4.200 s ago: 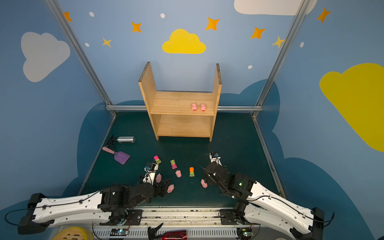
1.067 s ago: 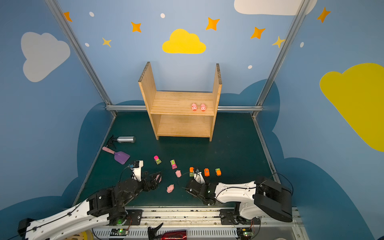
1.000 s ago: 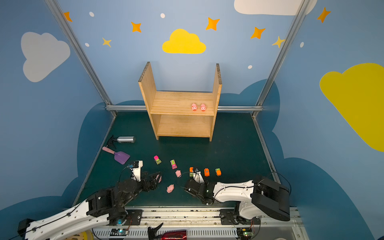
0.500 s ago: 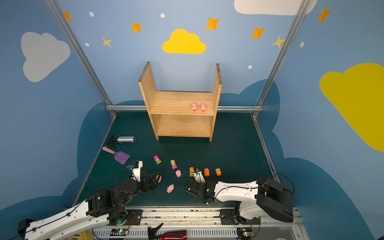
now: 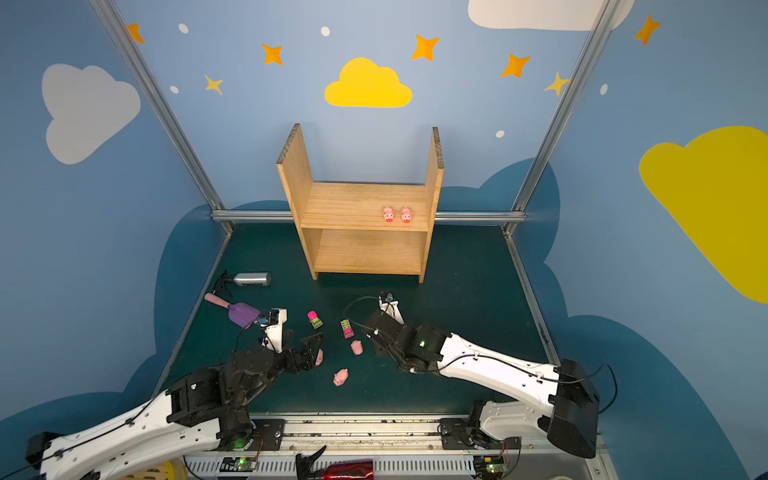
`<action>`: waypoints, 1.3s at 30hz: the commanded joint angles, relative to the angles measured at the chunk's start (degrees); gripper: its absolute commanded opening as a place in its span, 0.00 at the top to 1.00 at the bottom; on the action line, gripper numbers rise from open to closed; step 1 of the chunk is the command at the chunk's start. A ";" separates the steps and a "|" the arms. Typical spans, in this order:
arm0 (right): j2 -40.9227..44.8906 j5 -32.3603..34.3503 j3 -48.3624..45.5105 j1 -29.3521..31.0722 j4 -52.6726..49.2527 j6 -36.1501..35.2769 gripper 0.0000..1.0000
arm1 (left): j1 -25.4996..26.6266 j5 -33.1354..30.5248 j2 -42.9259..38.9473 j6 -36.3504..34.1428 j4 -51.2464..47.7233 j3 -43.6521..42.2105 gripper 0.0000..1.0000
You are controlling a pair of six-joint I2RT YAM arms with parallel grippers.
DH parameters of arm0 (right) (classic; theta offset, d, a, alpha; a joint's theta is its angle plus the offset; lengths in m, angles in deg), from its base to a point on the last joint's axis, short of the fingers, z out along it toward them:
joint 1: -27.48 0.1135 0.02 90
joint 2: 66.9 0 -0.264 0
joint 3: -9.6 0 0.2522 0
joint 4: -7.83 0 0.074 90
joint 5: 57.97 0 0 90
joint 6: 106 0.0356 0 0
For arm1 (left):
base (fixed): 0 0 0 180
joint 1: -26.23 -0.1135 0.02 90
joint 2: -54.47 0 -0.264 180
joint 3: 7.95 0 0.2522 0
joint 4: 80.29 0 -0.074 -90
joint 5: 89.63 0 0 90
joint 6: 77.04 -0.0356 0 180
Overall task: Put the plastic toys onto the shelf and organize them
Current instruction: 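Carry the third pink pig with the right gripper up onto the upper shelf, then open the right gripper to release the pig beside the other two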
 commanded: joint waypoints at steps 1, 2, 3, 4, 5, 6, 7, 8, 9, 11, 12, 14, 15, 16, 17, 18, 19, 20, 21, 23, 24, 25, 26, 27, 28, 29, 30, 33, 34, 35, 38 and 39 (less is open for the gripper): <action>-4.78 -1.19 9.21 -4.01 -3.26 -8.00 0.68 | -1.64 -0.90 0.92 -5.74 -0.25 3.35 0.00; -6.61 -1.68 12.50 -5.45 -3.65 -9.42 0.68 | -2.36 -0.55 1.35 -6.70 -0.18 4.07 0.00; -8.19 -2.02 15.28 -6.52 -3.90 -10.60 0.68 | -2.96 -0.26 1.60 -7.41 -0.30 4.74 0.00; -10.13 -2.52 18.54 -7.63 -4.23 -11.93 0.68 | -3.63 0.12 1.89 -8.05 -0.39 5.45 0.00; -12.20 -2.83 22.35 -8.72 -4.80 -13.35 0.68 | -4.34 0.40 2.05 -8.62 -0.46 6.00 0.00; -14.06 -3.25 25.50 -9.65 -5.24 -14.52 0.68 | -4.91 0.74 2.27 -9.11 -0.48 6.32 0.00; -16.28 -3.50 29.27 -10.62 -6.06 -15.96 0.68 | -5.59 1.18 2.35 -9.55 -0.39 6.56 0.00; -18.38 -3.70 32.80 -11.51 -6.72 -17.18 0.68 | -6.23 1.63 2.44 -10.03 -0.26 6.75 0.00; -20.24 -4.05 35.96 -12.33 -7.19 -18.21 0.68 | -6.67 1.81 2.49 -10.22 -0.25 6.84 0.00; -24.35 -4.97 42.61 -14.21 -8.20 -20.39 0.68 | -7.83 2.16 2.56 -10.56 0.06 6.70 0.00; -26.11 -5.26 45.49 -15.08 -8.74 -21.01 0.68 | -8.26 2.34 2.58 -10.73 0.24 6.63 0.00; -30.18 -6.37 51.50 -17.10 -10.11 -22.47 0.69 | -9.48 2.85 2.70 -10.68 0.59 6.45 0.00; -31.55 -6.61 53.88 -17.81 -10.65 -22.86 0.69 | -9.93 3.16 2.80 -10.63 0.73 6.50 0.00; -33.78 -7.24 57.45 -18.82 -11.23 -23.44 0.70 | -10.44 3.41 2.88 -10.52 0.96 6.50 0.00; -35.65 -7.69 60.58 -19.58 -11.82 -24.00 0.70 | -10.97 3.62 2.96 -10.51 1.06 6.47 0.00; -37.31 -8.09 63.22 -20.15 -12.24 -24.34 0.70 | -11.29 3.76 2.98 -10.35 1.13 6.55 0.00; -39.41 -8.62 66.57 -20.82 -12.95 -24.86 0.70 | -11.63 3.93 2.97 -10.26 1.27 6.48 0.00; -41.51 -9.17 69.97 -21.38 -13.92 -25.17 0.70 | -12.01 4.05 2.97 -10.24 1.41 6.50 0.00; -43.16 -9.60 72.90 -21.81 -14.69 -25.41 0.70 | -12.25 4.14 2.91 -10.16 1.56 6.49 0.00; -47.17 -10.56 78.75 -22.78 -16.46 -25.47 0.69 | -12.84 4.32 2.89 -10.24 1.72 6.32 0.00; -48.46 -10.97 80.73 -23.15 -17.00 -25.39 0.69 | -13.12 4.25 2.91 -10.24 1.53 6.33 0.00; -49.67 -11.19 82.43 -23.51 -17.38 -25.40 0.69 | -13.41 4.26 3.02 -10.22 1.48 6.36 0.00; -50.30 -11.35 83.20 -23.77 -17.55 -25.46 0.69 | -13.71 4.28 2.97 -10.17 1.26 6.32 0.00; -50.73 -11.46 83.53 -24.03 -17.29 -25.47 0.69 | -13.91 4.32 3.02 -10.05 1.11 6.32 0.00; -50.98 -11.47 83.42 -24.32 -17.11 -25.39 0.68 | -14.11 4.32 2.99 -9.95 1.16 6.26 0.00; -51.30 -11.70 83.45 -24.52 -17.02 -25.42 0.68 | -14.14 4.38 2.91 -9.84 1.29 6.09 0.00; -51.50 -12.02 83.42 -24.77 -17.01 -25.29 0.68 | -14.43 4.40 2.89 -9.82 1.50 5.97 0.00; -51.64 -11.95 83.42 -25.06 -17.01 -25.21 0.68 | -15.14 4.84 3.02 -9.78 1.86 5.88 0.00; -51.74 -11.95 83.42 -25.14 -16.92 -25.29 0.68 | -15.45 5.14 3.14 -9.75 1.87 5.89 0.00; -51.74 -11.98 83.49 -25.20 -16.85 -25.34 0.67 | -15.67 5.29 3.31 -9.81 1.95 5.94 0.00; -51.92 -11.99 83.42 -25.23 -16.62 -25.37 0.65 | -16.20 5.87 3.52 -9.67 1.97 5.89 0.00; -51.99 -11.91 83.43 -25.30 -16.44 -25.40 0.64 | -16.33 5.90 3.51 -9.66 1.83 5.90 0.00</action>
